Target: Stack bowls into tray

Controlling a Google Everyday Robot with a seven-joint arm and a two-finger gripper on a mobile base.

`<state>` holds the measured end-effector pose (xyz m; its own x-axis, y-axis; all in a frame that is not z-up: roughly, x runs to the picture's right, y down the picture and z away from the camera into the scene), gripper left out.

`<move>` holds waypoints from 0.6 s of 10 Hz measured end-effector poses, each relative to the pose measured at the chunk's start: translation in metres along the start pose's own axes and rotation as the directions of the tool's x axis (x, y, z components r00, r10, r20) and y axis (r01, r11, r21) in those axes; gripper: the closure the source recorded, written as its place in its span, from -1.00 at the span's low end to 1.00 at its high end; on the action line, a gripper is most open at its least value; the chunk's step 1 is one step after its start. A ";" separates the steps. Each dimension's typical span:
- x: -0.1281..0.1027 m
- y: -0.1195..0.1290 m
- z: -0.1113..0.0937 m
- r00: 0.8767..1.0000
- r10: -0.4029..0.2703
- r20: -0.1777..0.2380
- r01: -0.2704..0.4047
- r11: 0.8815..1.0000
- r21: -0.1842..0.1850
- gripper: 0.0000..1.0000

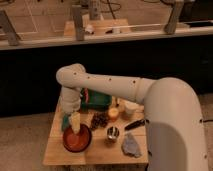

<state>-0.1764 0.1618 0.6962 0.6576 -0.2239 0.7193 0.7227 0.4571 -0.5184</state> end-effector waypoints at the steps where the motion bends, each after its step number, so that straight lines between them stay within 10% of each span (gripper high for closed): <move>1: 0.006 0.006 -0.005 1.000 -0.003 -0.003 0.003 1.000 0.009 -0.60; 4: 0.027 0.037 -0.004 0.999 -0.015 -0.041 0.015 1.000 0.004 -0.60; 6: 0.025 0.059 0.003 0.998 -0.052 -0.036 0.055 0.996 0.074 -0.60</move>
<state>-0.1175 0.1858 0.6849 0.6262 -0.2785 0.7282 0.7399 0.5066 -0.4425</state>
